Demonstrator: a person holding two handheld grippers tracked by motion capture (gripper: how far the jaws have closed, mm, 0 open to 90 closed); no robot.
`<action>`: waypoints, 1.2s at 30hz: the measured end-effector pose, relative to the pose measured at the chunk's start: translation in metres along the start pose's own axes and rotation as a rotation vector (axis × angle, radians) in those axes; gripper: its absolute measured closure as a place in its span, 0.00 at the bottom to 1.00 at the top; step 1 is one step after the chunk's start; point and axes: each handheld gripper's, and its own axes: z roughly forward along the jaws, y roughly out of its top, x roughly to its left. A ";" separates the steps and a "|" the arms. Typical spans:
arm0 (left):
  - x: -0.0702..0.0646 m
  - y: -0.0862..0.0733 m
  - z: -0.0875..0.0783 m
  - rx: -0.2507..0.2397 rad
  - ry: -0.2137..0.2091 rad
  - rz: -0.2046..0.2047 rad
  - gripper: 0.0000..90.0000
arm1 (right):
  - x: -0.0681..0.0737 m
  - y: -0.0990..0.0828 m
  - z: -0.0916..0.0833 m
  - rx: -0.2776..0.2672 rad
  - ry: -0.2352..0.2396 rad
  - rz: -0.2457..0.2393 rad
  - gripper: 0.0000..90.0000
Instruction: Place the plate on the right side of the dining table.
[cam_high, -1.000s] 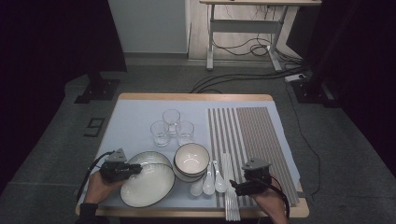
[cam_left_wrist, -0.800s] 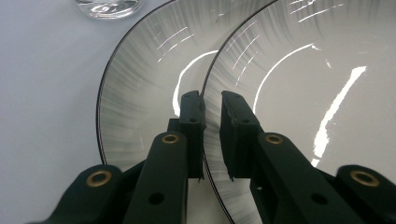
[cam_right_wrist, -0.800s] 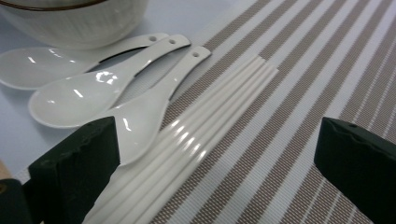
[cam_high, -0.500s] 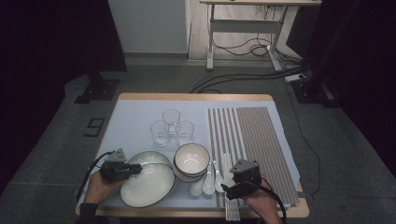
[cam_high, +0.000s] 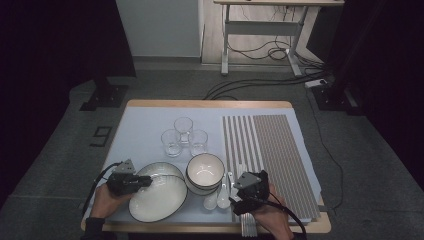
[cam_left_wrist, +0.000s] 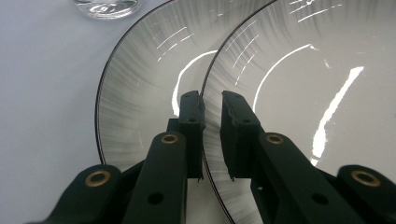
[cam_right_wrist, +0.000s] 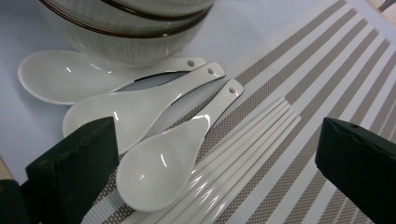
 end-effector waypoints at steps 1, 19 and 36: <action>0.000 0.000 0.000 0.001 0.000 0.001 0.88 | 0.002 0.002 0.000 0.005 -0.008 -0.019 0.00; 0.000 0.000 0.000 -0.001 -0.003 0.005 0.87 | 0.032 0.038 -0.002 0.031 -0.105 -0.248 0.00; 0.001 0.000 0.000 0.000 -0.006 0.007 0.87 | 0.054 0.061 -0.002 0.055 -0.160 -0.438 0.03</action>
